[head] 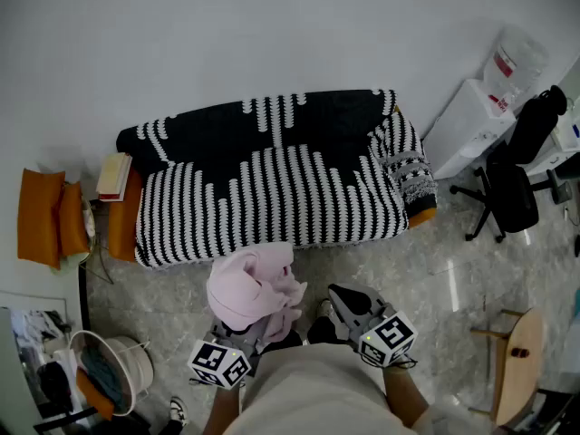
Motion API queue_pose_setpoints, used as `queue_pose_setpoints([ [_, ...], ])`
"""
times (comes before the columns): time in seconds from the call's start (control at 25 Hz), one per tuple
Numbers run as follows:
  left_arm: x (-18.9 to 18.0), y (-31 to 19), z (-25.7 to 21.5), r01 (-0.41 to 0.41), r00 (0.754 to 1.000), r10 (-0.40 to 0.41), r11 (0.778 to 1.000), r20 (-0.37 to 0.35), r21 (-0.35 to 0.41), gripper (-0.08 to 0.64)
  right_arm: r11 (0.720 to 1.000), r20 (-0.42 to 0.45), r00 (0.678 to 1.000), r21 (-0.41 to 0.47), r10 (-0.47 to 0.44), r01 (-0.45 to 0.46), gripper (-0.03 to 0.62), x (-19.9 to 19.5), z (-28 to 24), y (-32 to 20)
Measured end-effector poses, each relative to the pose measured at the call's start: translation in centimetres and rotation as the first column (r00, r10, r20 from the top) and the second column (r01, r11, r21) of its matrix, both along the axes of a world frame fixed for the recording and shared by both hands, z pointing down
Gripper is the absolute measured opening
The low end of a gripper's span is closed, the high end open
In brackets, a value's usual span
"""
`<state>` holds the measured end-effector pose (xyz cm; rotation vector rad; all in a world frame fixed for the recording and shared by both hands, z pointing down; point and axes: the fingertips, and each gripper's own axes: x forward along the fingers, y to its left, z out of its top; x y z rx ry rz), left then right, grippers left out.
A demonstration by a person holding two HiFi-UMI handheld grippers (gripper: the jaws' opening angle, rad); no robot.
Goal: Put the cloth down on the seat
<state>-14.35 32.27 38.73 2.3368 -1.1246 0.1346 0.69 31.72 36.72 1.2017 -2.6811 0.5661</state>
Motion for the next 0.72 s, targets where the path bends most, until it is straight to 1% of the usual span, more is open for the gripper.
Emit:
queue_pose_setpoints([
  [0.24,0.5,0.3,0.0,-0.022,1.0,0.022,1.0,0.0,0.021,0.201,1.0,0.001,1.0,0.002,-0.005,0.005,0.008,0.0,0.2,0.5],
  [0.36,0.7,0.5,0.0,-0.022,1.0,0.022,1.0,-0.007,0.021,0.201,1.0,0.008,1.0,0.007,0.006,-0.006,0.008,0.4,0.1,0.7],
  [0.56,1.1,0.8,-0.2,-0.026,1.0,0.026,0.999,-0.005,0.019,0.201,1.0,0.044,0.999,0.013,0.02,-0.02,0.008,0.6,-0.5,0.6],
  [0.72,1.4,1.0,-0.2,-0.021,1.0,0.021,1.0,-0.001,0.015,0.201,1.0,0.045,0.999,0.015,0.018,-0.018,0.008,0.9,-0.5,0.6],
])
